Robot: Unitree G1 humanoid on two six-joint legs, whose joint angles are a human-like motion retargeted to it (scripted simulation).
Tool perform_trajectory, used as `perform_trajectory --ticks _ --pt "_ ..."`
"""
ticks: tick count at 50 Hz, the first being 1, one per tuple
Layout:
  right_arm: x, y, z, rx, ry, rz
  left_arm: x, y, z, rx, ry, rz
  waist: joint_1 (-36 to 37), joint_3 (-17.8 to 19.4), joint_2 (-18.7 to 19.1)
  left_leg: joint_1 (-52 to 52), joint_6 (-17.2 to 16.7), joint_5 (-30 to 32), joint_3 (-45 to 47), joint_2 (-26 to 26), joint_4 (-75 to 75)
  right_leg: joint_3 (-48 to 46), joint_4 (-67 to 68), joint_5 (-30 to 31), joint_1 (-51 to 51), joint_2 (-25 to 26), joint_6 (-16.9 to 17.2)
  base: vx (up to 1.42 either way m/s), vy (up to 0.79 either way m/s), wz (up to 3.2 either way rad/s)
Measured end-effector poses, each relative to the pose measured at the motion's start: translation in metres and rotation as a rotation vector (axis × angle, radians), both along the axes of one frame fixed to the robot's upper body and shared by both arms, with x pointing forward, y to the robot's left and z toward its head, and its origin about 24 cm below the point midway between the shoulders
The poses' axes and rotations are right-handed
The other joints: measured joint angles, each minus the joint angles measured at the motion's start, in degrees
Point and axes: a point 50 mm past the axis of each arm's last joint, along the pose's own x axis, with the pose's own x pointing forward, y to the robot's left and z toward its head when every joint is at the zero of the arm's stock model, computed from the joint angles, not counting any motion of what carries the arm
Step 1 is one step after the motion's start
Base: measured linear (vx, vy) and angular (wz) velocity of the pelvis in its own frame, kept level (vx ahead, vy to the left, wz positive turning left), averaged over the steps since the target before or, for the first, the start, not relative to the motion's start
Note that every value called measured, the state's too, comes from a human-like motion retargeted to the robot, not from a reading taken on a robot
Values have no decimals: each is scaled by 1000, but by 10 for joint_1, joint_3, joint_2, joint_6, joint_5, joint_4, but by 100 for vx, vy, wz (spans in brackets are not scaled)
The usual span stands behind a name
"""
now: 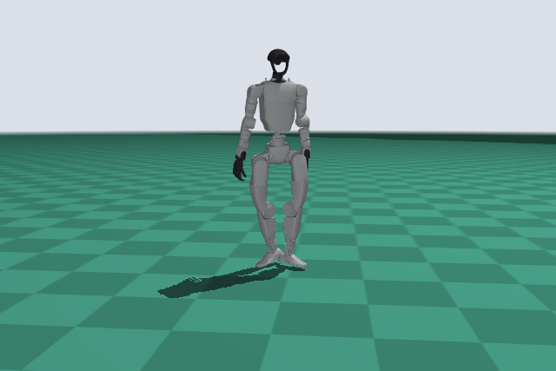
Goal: In place motions
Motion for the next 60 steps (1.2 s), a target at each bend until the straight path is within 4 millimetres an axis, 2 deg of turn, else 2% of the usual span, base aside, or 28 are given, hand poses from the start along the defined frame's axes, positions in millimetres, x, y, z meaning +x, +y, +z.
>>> perform_trajectory --ticks 2,3,5,7,8,10,12,15,18,22,23,25,27,29,31,37,41,45,53,60 --pt "-11 -5 3 -22 29 -20 -12 -4 0 -5 39 6 -15 -14 25 -21 1 9 -64 9 -5 -6 33 40 12 -5 -15 -9 59 241" --pt "-15 -7 3 -30 39 -29 -20 -6 0 -6 68 5 -17 -18 42 -31 1 10 -86 21 1 15 62 65 13 -13 -35 -3 42 218" --pt "-15 -11 4 -50 33 -52 -32 -6 1 2 120 -10 -46 -13 84 -43 2 12 -154 44 12 92 168 98 -6 -39 -86 -3 42 245" --pt "-6 -14 4 -52 -8 -64 -39 -3 2 8 145 -36 -76 2 110 -50 8 14 -212 48 23 192 273 109 -45 -62 -114 -4 46 230" --pt "0 -14 3 -45 -29 -64 -41 0 2 10 153 -51 -80 9 113 -52 12 14 -227 43 26 245 301 107 -64 -60 -110 -8 29 159" --pt "16 -12 1 -29 -72 -49 -45 5 4 16 184 -78 -76 25 111 -53 21 17 -249 34 31 395 342 100 -120 -19 -99 -10 19 104" --pt "30 -9 -1 -17 -116 -22 -51 9 5 17 221 -79 -64 30 107 -53 24 19 -261 31 32 483 353 86 -153 14 -90 -6 13 72" --pt "51 -2 -2 9 -184 44 -60 14 8 4 261 -54 -71 28 105 -60 26 22 -299 23 29 516 335 35 -188 15 -93 1 7 102" --pt "69 3 -2 31 -236 129 -64 10 9 -25 286 1 -81 26 95 -55 29 21 -319 8 17 534 249 -8 -209 21 -104 8 3 100" --pt "84 10 -2 61 -278 214 -64 1 9 -79 292 77 -89 41 57 -18 33 14 -342 -38 5 590 77 -10 -201 29 -83 16 -3 88" --pt "85 12 -2 70 -280 228 -64 0 9 -89 292 84 -92 46 49 -5 34 11 -351 -47 5 578 36 11 -192 28 -86 27 -10 79" --pt "81 17 -3 93 -268 250 -67 1 10 -106 298 77 -86 50 43 20 33 7 -363 -50 4 549 -11 32 -165 36 -113 32 -16 40" --pt "77 23 -5 124 -248 256 -62 7 10 -112 300 39 -61 52 25 39 31 8 -349 -58 4 476 -15 29 -132 12 -88 27 -19 12" --pt "72 26 -6 149 -223 243 -55 9 10 -96 292 0 -48 47 20 44 24 14 -354 -54 8 464 -23 30 -113 8 -75 20 -19 50" --pt "68 28 -6 163 -206 236 -49 9 8 -79 261 -15 -34 39 13 41 13 22 -347 -47 16 453 -28 26 -107 8 -78 17 -20 41" --pt "60 27 -7 164 -160 265 -39 10 7 -89 223 -19 -61 12 -1 30 -1 35 -347 -41 25 404 -49 10 -82 17 -82 18 -13 71" --pt "59 23 -6 157 -147 226 -33 2 6 -99 203 4 -57 3 3 32 4 31 -323 -33 10 401 -48 8 -87 23 -85 4 -7 3" --pt "52 18 -6 137 -139 137 -34 -5 5 -122 198 1 -72 -15 16 31 30 16 -293 -31 -9 393 -50 5 -93 30 -85 7 0 15" --pt "27 22 -5 130 -64 -34 -29 -9 4 -134 186 -29 -77 -17 36 39 29 6 -322 -32 -40 393 -52 3 -94 43 -86 0 0 2" --pt "7 25 -4 106 5 7 -35 -15 4 -159 201 3 -68 -23 38 35 29 1 -326 -36 -46 398 -54 8 -101 41 -86 0 0 0"
